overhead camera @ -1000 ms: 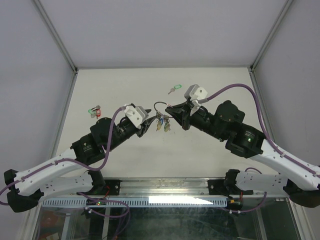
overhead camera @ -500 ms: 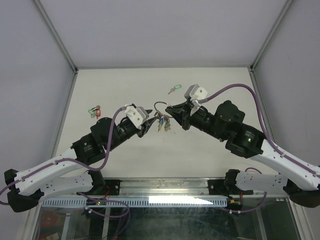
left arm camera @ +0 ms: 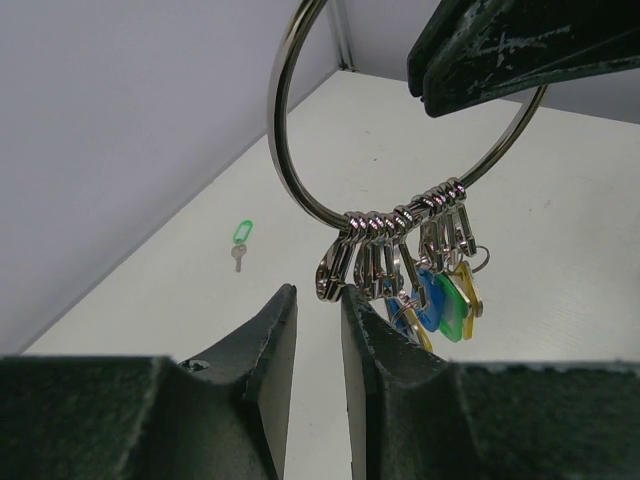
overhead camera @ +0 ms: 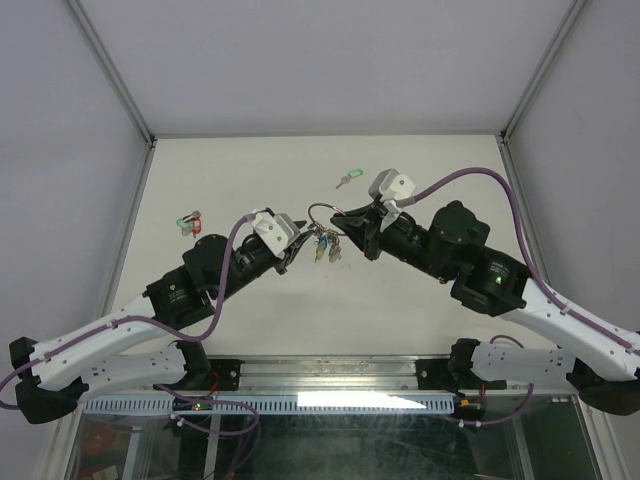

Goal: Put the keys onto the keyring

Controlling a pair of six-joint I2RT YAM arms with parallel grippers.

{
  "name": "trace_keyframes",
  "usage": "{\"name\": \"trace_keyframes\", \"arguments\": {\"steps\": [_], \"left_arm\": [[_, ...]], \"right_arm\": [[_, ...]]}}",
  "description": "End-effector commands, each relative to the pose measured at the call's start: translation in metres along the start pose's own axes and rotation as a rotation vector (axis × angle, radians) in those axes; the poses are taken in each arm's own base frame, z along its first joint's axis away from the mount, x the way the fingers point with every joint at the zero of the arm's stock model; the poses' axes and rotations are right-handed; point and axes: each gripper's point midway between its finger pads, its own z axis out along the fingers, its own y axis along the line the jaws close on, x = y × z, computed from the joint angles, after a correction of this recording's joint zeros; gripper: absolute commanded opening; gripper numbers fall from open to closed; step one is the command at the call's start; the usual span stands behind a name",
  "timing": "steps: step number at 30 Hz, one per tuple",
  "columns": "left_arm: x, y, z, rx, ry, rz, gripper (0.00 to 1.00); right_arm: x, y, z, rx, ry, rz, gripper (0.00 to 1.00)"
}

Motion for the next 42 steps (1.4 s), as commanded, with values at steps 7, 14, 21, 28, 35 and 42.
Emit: {"name": "trace_keyframes", "arguments": {"steps": [7,14,21,28,35,42], "left_arm": [[-0.040,0.011,-0.004,-0.035,-0.107,-0.017,0.23],[-0.040,0.010,-0.001,-0.033,-0.110,-0.017,0.24],[-0.035,0.009,-0.005,-0.029,-0.098,-0.020,0.25],[-0.028,0.005,-0.008,-0.010,-0.079,-0.022,0.27],[-0.027,0.006,-0.008,-0.013,-0.075,-0.019,0.28],[-0.031,0.006,-0.006,-0.013,-0.085,-0.017,0.28]], "right_arm": [[-0.017,0.002,0.003,-0.009,-0.075,0.017,0.00],[-0.013,0.005,0.006,-0.020,-0.069,0.028,0.00],[-0.022,-0.006,0.000,0.037,-0.102,0.029,0.00],[-0.026,-0.013,-0.002,0.074,-0.119,0.032,0.00],[-0.026,-0.015,-0.003,0.084,-0.120,0.036,0.00],[-0.025,-0.011,-0.002,0.063,-0.116,0.046,0.00]]}}
